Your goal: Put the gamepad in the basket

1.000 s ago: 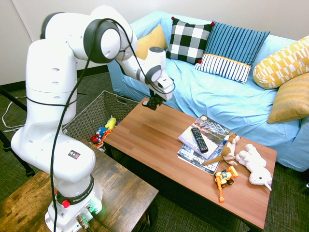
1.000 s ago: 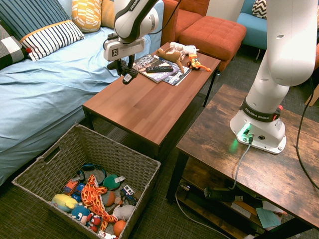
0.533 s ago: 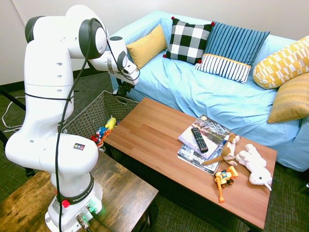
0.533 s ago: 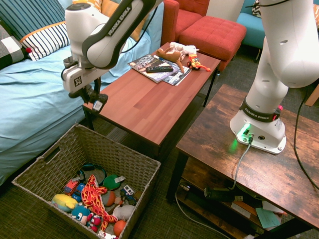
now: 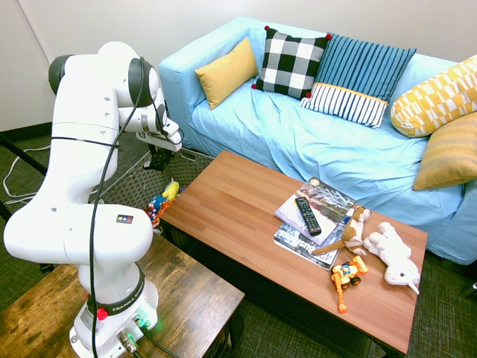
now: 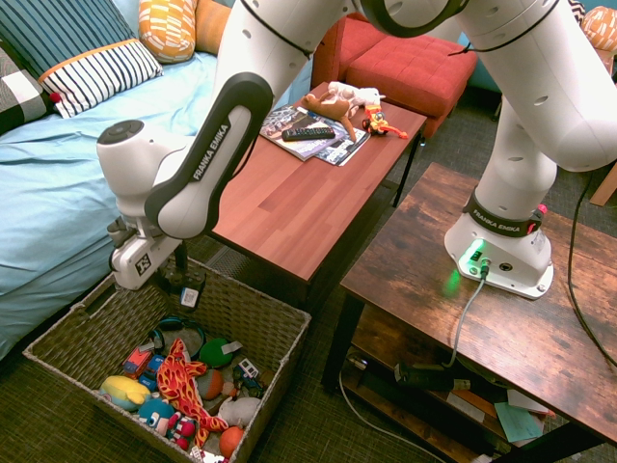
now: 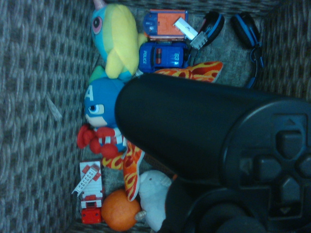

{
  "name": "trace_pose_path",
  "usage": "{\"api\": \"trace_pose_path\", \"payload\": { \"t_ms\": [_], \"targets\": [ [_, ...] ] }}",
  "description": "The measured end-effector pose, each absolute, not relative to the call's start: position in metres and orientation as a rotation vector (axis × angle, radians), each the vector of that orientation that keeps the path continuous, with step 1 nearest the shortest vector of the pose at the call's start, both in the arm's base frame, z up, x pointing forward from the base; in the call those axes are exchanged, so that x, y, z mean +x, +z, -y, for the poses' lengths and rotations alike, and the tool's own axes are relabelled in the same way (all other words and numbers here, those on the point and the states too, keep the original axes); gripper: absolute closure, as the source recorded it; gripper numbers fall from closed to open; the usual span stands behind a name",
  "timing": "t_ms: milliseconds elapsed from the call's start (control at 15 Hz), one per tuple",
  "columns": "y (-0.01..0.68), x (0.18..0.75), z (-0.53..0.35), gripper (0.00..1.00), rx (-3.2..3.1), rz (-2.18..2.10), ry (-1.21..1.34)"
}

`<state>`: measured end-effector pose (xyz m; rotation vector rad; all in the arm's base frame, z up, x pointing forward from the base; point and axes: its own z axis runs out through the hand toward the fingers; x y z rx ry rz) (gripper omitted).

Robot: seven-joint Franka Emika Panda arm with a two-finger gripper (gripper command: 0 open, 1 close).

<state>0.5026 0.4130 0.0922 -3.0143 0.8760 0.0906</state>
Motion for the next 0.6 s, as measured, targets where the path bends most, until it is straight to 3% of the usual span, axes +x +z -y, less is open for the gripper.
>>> {"api": "trace_pose_path", "payload": {
  "t_ms": [600],
  "targets": [
    [0.0891, 0.5076, -0.4059, 0.00, -3.018, -0.874, 0.091]
  ]
}}
